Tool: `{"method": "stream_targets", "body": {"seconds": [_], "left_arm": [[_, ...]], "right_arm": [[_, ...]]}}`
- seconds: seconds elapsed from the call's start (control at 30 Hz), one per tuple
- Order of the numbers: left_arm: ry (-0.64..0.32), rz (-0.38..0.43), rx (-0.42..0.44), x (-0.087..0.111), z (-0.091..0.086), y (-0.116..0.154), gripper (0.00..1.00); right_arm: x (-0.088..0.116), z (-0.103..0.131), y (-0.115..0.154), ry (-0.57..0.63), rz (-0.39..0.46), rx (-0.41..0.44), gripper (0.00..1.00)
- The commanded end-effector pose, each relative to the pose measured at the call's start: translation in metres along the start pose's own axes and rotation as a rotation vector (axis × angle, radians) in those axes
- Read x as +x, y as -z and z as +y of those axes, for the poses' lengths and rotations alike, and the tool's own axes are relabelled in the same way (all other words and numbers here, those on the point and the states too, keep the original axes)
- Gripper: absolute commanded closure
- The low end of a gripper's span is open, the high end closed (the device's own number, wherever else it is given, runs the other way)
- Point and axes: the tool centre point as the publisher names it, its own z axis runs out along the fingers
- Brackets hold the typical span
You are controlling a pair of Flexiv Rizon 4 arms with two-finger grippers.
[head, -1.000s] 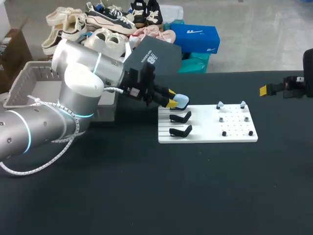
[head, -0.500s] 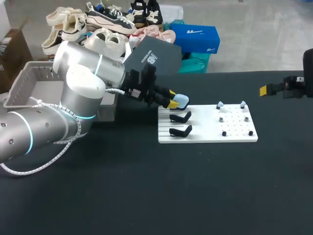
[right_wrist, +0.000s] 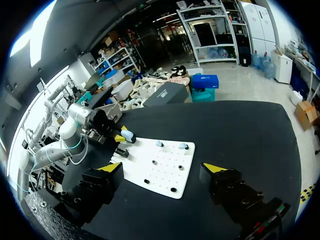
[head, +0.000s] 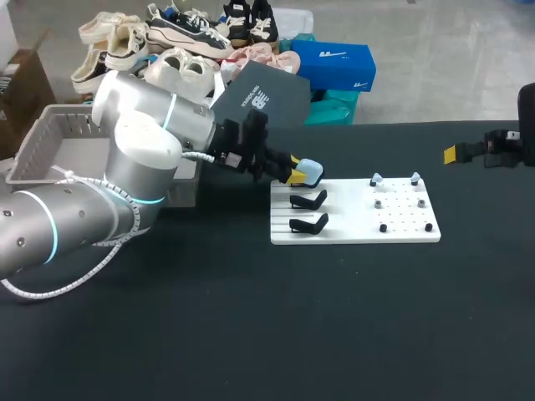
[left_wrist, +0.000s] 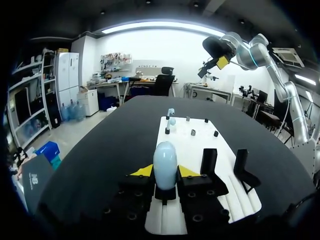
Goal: Pick up each earbud case from the left stands, insert the matching earbuds, close the lid, and place the case in the box.
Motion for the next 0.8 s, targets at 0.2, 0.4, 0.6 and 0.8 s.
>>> {"method": "stream_targets", "body": {"seconds": [0.2, 0.4, 0.6, 0.8], "left_arm": [[-0.006, -0.016, -0.009, 0.000, -0.001, 0.005, 1.00], [-0.025, -0.044, -0.012, -0.010, -0.006, 0.023, 1.00], [-0.049, -0.102, -0.002, -0.027, -0.023, 0.044, 1.00], [-0.080, -0.185, -0.050, -0.041, -0.045, 0.056, 1.00]], "right_arm": [[0.000, 0.000, 0.000, 0.000, 0.000, 0.000, 0.00], [0.000, 0.000, 0.000, 0.000, 0.000, 0.000, 0.00], [0.000, 0.000, 0.000, 0.000, 0.000, 0.000, 0.00], [0.000, 0.000, 0.000, 0.000, 0.000, 0.000, 0.00]]}}
